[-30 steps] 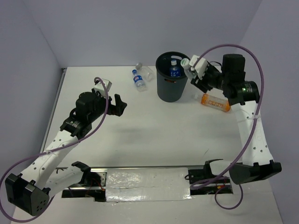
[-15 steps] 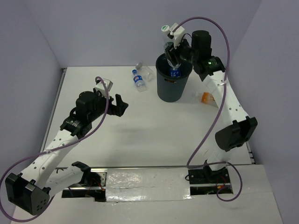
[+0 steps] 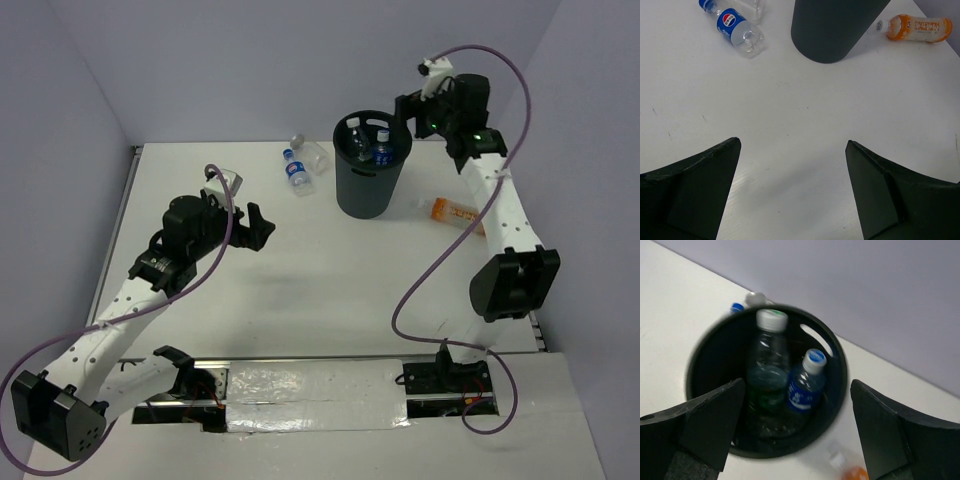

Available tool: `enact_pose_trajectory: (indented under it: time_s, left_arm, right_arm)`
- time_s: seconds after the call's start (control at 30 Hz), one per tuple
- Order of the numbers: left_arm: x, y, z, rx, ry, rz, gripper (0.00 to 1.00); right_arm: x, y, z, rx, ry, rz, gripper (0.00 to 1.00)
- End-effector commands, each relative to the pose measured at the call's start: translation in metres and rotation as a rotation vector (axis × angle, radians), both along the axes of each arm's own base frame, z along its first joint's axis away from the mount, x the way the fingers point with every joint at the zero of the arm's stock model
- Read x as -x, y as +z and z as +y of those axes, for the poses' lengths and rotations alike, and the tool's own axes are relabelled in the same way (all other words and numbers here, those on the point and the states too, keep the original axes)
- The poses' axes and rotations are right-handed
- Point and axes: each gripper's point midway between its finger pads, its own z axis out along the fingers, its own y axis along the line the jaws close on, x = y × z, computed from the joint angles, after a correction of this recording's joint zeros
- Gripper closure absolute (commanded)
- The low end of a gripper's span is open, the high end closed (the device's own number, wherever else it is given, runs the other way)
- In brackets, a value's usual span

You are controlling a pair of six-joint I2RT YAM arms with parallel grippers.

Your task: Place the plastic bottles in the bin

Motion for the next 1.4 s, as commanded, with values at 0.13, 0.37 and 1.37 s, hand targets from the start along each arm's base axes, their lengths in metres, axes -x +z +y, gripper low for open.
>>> enact_pose_trajectory:
  time_s: [0.13,0.37,1.37]
  left_arm:
    - [0.000,0.038,0.000,0.044,-0.004,-0.100,0.01]
    - [-0.005,0.028,0.002,0.023,0.017,-0.077,0.01]
    - [-0.009,0.015,-0.009,0.019,-0.029,-0.025,0.01]
  right_arm:
    - [0.040,-0.023,-0.115,0.027,-0.227,0.085,0.00]
    - [0.067,-0.122,-0.154,0.463,-0.124,0.227,0.00]
    - [0.037,-0.321,-0.225,1.061,0.155,0.631,0.17]
